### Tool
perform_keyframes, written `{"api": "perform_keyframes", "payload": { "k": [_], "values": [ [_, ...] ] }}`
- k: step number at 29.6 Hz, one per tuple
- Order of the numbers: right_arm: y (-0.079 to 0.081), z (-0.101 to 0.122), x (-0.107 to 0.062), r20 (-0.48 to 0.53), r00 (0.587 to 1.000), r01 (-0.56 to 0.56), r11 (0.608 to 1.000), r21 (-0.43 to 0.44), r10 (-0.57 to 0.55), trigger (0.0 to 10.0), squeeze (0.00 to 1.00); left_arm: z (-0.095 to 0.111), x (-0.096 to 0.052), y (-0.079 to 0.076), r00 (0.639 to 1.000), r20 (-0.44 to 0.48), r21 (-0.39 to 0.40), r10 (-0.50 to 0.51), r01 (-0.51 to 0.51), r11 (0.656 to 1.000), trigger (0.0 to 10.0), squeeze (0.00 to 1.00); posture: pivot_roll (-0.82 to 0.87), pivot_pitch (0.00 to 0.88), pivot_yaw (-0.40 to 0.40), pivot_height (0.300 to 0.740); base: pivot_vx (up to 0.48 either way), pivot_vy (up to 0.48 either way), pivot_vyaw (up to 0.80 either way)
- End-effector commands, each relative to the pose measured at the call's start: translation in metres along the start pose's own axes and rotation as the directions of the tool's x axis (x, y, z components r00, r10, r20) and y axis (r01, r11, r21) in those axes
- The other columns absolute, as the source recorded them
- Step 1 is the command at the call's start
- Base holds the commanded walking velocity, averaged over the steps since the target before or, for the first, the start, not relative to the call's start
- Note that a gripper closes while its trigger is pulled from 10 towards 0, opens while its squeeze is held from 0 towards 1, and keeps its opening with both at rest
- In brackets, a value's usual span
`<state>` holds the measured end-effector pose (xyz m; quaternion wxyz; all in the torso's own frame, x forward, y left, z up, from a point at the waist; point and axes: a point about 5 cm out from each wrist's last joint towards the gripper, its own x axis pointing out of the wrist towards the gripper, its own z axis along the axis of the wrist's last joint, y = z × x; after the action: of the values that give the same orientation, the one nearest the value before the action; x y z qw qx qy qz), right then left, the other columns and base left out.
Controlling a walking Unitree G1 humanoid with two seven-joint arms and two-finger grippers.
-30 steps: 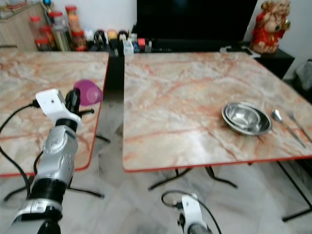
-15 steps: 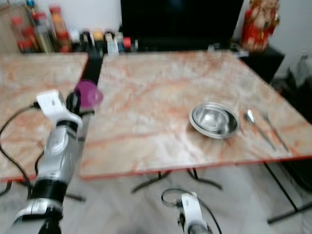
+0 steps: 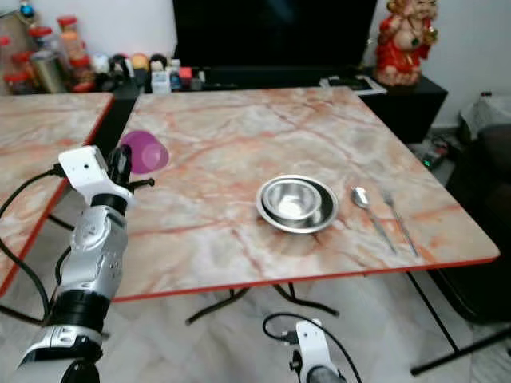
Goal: Setting the table
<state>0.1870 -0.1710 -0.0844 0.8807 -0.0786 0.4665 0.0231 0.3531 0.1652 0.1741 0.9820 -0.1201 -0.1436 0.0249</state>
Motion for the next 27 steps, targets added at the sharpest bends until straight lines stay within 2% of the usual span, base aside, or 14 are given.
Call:
{"api": "perform_keyframes", "payload": {
  "k": [1,6,13,19,21,27],
  "values": [
    [-0.003,0.003,0.000,0.004,1.000,0.009,1.000,0.001,-0.009,10.0,0.00,0.007,0.004,-0.006,0.999,0.018,0.008,-0.031,0.031,0.999,10.0,0.00,0.06,0.000,-0.026,0.740,0.270,-0.311,0.00],
    [-0.003,0.003,0.000,0.004,1.000,0.010,1.000,0.003,-0.010,10.0,0.00,0.007,0.005,-0.007,0.999,0.014,0.010,-0.042,0.041,0.999,10.0,0.00,0.06,0.000,-0.024,0.740,0.269,-0.313,0.00],
    [0.000,0.001,0.000,0.002,1.000,0.011,1.000,0.015,-0.011,10.0,0.00,0.002,0.010,-0.009,0.994,-0.058,0.009,-0.098,0.098,0.995,10.0,0.00,0.06,0.000,-0.006,0.740,0.000,0.000,0.00],
    [0.001,-0.001,0.000,-0.002,1.000,0.020,0.999,0.034,-0.020,10.0,0.00,0.005,0.022,-0.011,0.989,-0.086,0.017,-0.123,0.125,0.992,10.0,0.00,0.05,0.000,0.013,0.740,0.000,0.000,0.00],
    [0.002,-0.002,0.000,-0.004,1.000,0.022,0.999,0.044,-0.022,10.0,0.00,0.008,0.033,-0.010,0.988,-0.118,0.061,-0.099,0.106,0.992,10.0,0.00,0.04,0.000,0.024,0.740,0.000,0.000,0.00],
    [0.004,-0.006,-0.001,-0.011,1.000,0.025,0.998,0.061,-0.025,10.0,0.00,0.015,0.048,-0.010,0.986,-0.143,0.085,-0.079,0.092,0.992,10.0,0.00,0.04,0.000,0.041,0.740,0.000,0.000,0.00]
  ]
}}
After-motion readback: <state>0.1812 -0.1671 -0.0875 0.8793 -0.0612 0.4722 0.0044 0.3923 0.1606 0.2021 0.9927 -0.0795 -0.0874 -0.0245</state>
